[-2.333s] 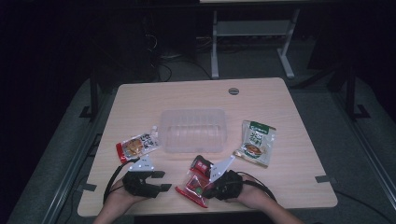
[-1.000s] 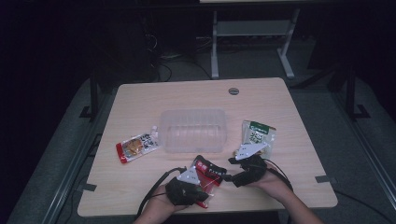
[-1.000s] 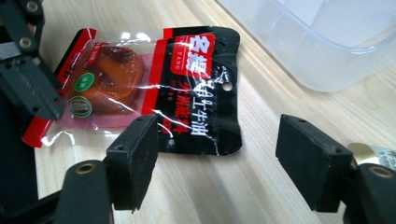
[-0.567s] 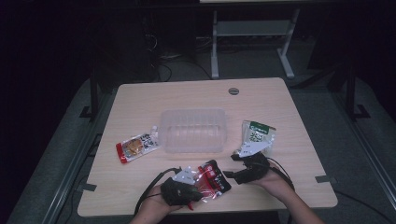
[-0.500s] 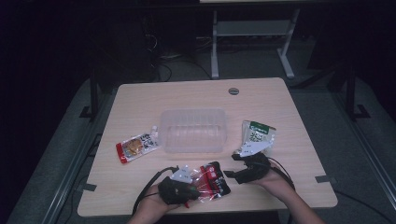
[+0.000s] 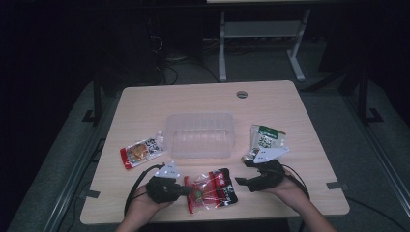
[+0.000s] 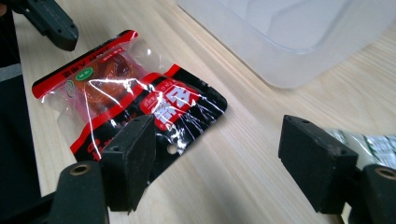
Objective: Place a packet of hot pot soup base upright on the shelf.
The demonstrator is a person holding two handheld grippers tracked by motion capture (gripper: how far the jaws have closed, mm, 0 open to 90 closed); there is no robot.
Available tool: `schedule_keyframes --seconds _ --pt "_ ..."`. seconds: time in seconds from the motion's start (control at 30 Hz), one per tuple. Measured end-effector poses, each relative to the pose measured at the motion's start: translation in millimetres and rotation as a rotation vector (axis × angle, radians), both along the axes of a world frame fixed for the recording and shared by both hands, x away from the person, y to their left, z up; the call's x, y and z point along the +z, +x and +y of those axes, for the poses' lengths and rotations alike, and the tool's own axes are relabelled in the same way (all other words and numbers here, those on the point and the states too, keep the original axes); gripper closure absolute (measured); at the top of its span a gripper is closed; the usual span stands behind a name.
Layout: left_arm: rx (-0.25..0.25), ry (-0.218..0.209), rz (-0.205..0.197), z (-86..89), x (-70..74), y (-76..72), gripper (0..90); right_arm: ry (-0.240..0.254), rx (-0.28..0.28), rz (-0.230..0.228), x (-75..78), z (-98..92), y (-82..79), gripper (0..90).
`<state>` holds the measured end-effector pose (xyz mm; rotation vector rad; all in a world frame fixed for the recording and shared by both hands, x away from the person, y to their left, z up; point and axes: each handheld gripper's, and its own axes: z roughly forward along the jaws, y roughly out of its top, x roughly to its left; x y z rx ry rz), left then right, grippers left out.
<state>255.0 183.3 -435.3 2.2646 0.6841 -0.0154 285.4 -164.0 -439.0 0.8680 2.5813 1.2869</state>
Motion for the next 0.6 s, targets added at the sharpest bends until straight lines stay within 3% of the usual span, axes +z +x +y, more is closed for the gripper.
schedule_keyframes --seconds 0.33,0.4,0.6 --pt "0.01 0.027 0.018 -2.8 -6.4 0.6 89.5 -0.011 -0.045 -0.001 5.5 -12.7 -24.4 24.1" --pt "0.008 0.039 0.017 -2.7 -6.8 0.9 89.5 -0.012 -0.038 -0.01 4.8 -13.5 -24.6 24.0" --pt "0.006 0.058 0.03 -2.2 -10.9 2.9 89.4 -0.017 -0.039 0.019 3.0 -10.4 -22.7 21.6"
